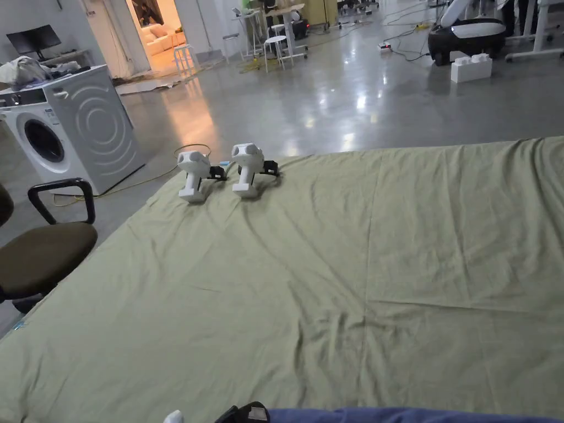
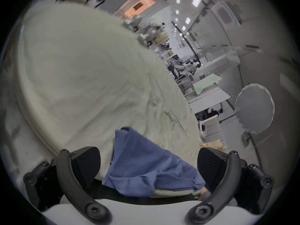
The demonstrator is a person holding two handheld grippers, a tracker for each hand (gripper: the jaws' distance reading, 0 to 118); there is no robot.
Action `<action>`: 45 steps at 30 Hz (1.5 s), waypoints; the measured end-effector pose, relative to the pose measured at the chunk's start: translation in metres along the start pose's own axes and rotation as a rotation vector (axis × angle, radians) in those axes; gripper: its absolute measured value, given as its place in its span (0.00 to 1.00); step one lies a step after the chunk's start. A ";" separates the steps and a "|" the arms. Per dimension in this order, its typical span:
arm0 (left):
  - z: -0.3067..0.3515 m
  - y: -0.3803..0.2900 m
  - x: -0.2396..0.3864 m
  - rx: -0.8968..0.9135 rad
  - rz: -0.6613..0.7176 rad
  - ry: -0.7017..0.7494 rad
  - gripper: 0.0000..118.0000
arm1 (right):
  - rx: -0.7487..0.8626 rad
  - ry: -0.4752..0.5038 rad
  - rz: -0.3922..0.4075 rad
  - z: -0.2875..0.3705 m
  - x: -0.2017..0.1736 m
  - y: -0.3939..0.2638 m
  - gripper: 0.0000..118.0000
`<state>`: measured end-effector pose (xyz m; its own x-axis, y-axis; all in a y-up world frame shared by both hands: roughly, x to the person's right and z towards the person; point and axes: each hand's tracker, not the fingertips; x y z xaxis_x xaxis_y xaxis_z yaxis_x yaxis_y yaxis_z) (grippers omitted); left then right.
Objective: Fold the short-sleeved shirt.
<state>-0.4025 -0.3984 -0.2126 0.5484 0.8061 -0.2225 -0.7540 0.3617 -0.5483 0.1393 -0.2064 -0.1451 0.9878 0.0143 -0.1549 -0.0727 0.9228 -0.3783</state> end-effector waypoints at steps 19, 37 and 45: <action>-0.021 0.025 0.029 0.081 0.139 0.000 0.15 | -0.096 -0.023 0.019 0.005 -0.005 -0.011 0.02; -0.145 -0.098 0.194 -0.258 -0.417 0.061 0.15 | -0.075 -0.052 -0.238 0.034 0.048 -0.035 0.02; -0.171 -0.135 0.219 -0.331 -0.458 -0.007 0.93 | -0.103 -0.140 -0.252 0.045 0.073 -0.056 0.02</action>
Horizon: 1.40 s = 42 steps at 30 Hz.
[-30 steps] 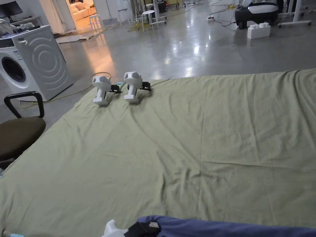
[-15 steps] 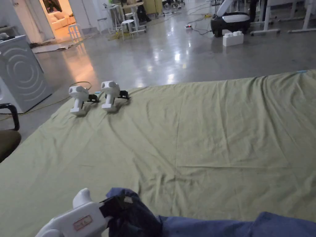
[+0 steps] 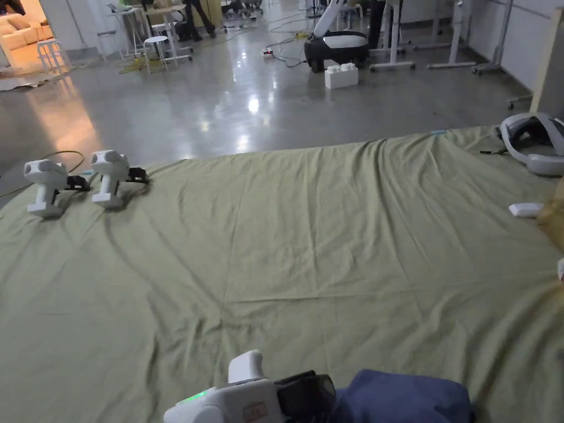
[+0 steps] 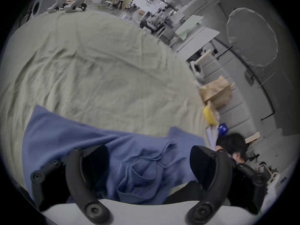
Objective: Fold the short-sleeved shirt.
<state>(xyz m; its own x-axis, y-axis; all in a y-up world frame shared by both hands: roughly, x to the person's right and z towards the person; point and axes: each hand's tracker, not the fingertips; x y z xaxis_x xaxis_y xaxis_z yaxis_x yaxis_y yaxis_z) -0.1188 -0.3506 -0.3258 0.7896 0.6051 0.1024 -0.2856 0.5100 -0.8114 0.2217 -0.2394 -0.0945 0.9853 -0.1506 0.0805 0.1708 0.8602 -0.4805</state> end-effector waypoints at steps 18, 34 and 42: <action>-0.044 -0.035 -0.017 -0.125 0.054 0.018 0.02 | -0.069 -0.029 -0.038 0.003 0.012 -0.012 0.02; 0.073 -0.014 -0.173 0.079 0.614 -0.171 0.92 | -0.081 0.060 0.058 -0.013 0.000 -0.026 0.02; 0.043 -0.028 -0.152 0.139 0.700 -0.129 0.15 | -0.066 0.054 0.044 -0.003 0.007 -0.023 0.02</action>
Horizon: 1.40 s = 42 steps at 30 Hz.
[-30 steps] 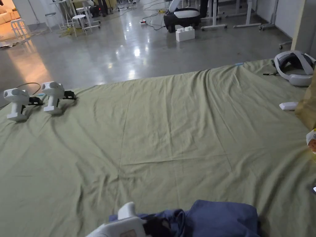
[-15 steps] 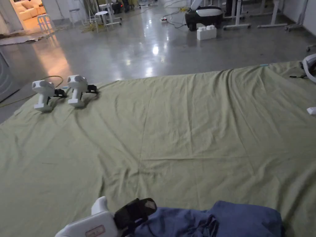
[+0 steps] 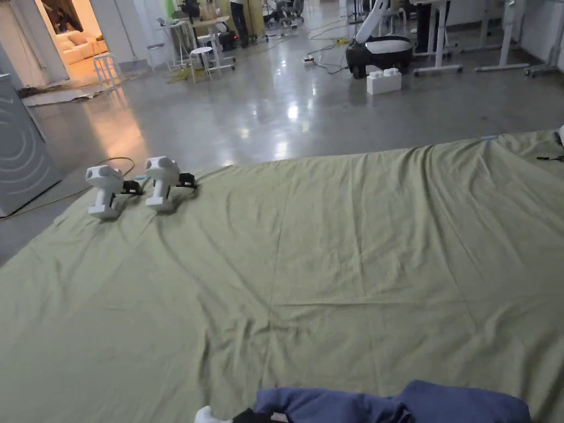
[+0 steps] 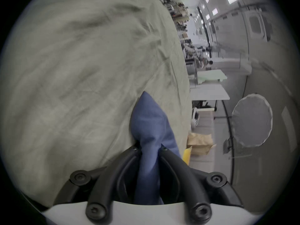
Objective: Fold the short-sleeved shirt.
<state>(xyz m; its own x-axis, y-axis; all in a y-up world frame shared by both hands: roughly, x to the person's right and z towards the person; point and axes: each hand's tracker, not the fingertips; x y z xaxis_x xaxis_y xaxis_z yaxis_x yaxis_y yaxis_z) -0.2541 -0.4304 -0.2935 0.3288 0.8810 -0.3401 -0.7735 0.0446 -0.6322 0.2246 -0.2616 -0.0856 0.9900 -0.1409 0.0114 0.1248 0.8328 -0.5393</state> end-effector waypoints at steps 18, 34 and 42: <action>-0.007 -0.075 0.153 -0.150 -0.855 0.168 0.15 | 0.089 0.000 -0.005 0.006 -0.002 0.004 0.02; -0.055 -0.115 0.167 -0.233 -0.798 0.070 0.58 | -0.002 -0.011 -0.194 0.015 0.031 -0.035 0.02; -0.125 -0.136 0.102 -0.405 -0.658 0.175 0.02 | -0.036 0.012 -0.145 0.010 0.021 -0.035 0.02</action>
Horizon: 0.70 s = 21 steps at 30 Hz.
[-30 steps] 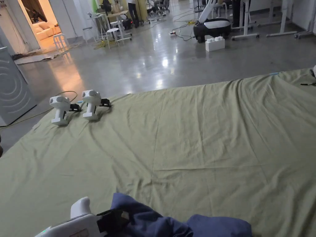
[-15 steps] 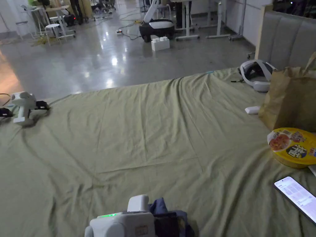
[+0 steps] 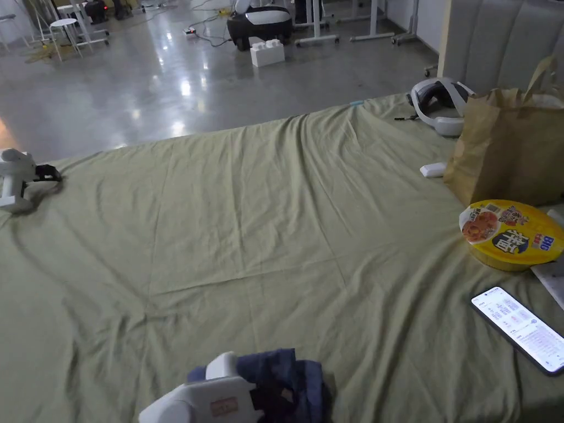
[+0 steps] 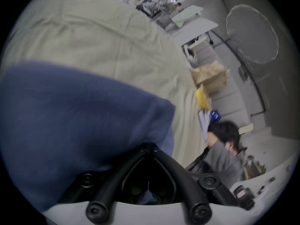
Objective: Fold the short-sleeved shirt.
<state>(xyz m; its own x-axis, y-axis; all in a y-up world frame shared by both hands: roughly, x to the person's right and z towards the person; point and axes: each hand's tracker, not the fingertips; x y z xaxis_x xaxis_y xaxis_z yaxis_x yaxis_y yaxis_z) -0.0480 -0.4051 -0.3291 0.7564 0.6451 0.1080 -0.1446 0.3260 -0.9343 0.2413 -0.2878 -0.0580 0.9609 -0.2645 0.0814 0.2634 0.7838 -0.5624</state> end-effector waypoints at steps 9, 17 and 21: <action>0.054 0.013 0.024 0.120 -0.128 -0.045 0.02 | -0.124 0.172 0.019 -0.078 -0.033 0.019 0.02; 0.183 0.004 -0.027 0.300 -0.088 0.004 0.88 | -0.375 0.438 0.079 -0.249 -0.114 0.060 0.02; 0.179 0.003 -0.063 0.282 -0.019 0.032 0.89 | -0.525 0.178 0.246 -0.295 -0.109 0.051 0.02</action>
<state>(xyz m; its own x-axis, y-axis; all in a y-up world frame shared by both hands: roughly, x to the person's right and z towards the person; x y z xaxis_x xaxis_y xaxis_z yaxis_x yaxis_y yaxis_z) -0.2104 -0.3215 -0.2781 0.7801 0.6159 0.1097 -0.2981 0.5201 -0.8004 0.1246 -0.3844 -0.3386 0.9473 -0.2361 -0.2164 -0.0859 0.4636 -0.8819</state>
